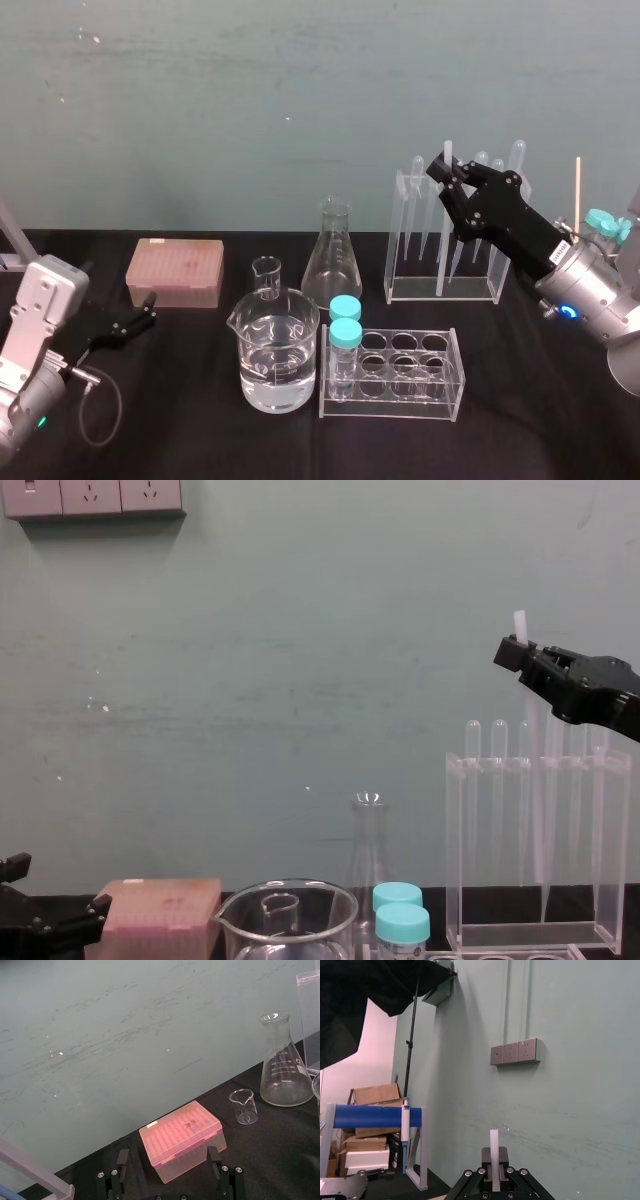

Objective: Pick up the stirring rod with one hand, then place it down.

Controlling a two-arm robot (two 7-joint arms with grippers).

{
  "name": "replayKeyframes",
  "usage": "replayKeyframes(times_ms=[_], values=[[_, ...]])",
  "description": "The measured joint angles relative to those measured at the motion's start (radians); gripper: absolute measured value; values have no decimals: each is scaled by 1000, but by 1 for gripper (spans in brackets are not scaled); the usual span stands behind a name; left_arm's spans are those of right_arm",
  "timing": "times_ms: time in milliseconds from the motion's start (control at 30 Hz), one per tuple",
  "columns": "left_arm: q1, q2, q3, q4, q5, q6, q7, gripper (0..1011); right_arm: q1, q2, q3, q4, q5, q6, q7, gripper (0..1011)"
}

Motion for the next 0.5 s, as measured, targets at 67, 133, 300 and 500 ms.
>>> replayKeyframes(times_ms=[67, 133, 300, 500], values=[[0, 0, 0, 0, 0, 0, 0, 1000, 0, 0, 0, 0, 0, 0, 0, 69], [0, 0, 0, 0, 0, 0, 0, 1000, 0, 0, 0, 0, 0, 0, 0, 69], [0, 0, 0, 0, 0, 0, 0, 1000, 0, 0, 0, 0, 0, 0, 0, 69], [0, 0, 0, 0, 0, 0, 0, 1000, 0, 0, 0, 0, 0, 0, 0, 69]])
